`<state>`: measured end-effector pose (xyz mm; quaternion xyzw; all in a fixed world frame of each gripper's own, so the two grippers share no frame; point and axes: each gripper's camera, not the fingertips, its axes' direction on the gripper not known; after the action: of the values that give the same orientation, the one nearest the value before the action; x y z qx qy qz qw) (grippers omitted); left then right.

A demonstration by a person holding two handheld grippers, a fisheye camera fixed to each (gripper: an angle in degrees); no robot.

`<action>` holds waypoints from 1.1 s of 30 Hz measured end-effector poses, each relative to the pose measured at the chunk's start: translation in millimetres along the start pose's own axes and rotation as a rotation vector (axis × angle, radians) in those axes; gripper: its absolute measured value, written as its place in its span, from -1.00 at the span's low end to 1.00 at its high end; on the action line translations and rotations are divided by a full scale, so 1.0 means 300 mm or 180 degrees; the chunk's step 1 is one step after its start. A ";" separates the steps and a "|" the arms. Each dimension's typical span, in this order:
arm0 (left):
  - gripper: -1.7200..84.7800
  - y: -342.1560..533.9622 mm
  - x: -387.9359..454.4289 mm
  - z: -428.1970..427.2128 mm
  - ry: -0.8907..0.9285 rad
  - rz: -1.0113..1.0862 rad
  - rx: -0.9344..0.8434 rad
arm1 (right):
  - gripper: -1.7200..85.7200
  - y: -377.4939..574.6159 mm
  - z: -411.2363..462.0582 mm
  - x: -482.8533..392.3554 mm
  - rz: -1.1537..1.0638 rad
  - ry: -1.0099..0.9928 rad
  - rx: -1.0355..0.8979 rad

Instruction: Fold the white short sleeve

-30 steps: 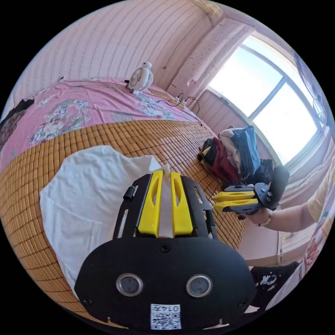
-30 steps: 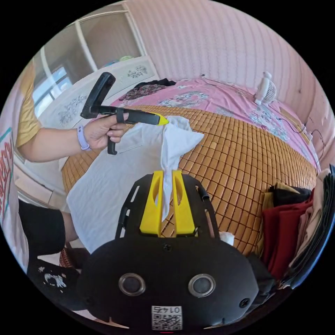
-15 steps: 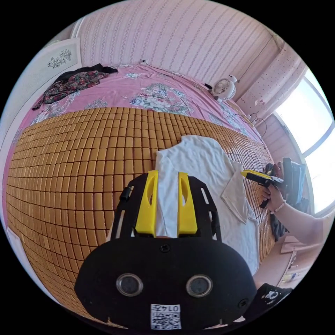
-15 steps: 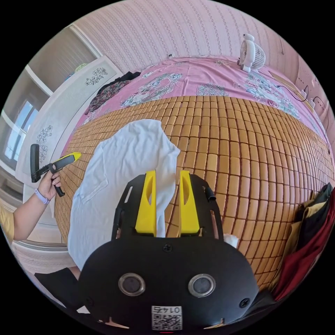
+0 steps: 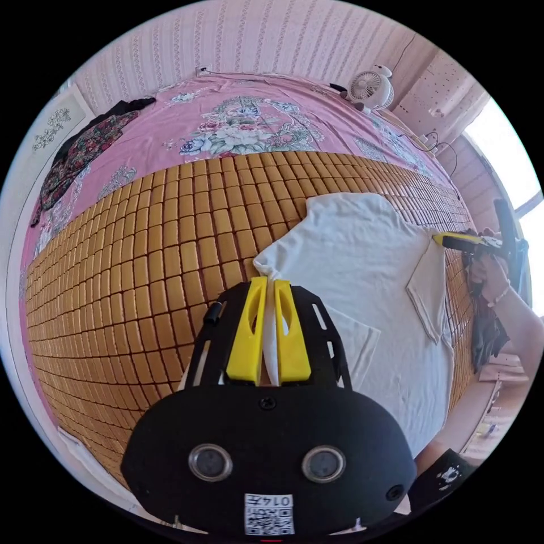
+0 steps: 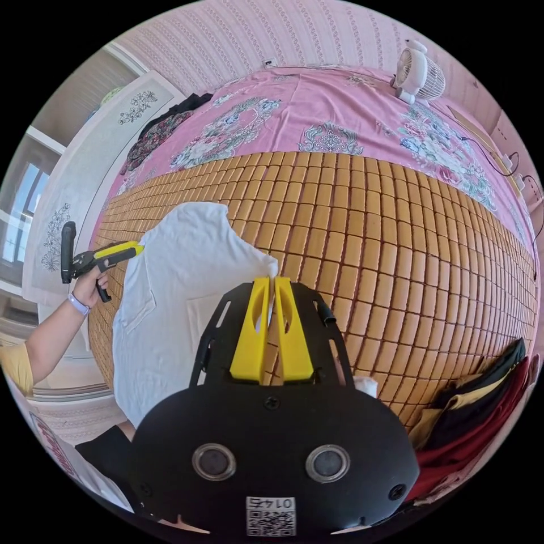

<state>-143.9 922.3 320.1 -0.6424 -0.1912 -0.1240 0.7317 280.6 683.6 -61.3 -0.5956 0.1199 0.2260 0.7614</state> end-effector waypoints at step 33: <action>-0.85 0.893 0.064 -0.527 0.1088 -0.0220 0.0109 | -0.81 1.035 -0.089 -0.475 -0.0238 -0.0765 -0.0377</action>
<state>6.7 805.9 73.4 -0.5924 -0.0881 -0.2531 0.7598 7.9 687.7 -268.9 -0.6122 -0.0080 0.2739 0.7417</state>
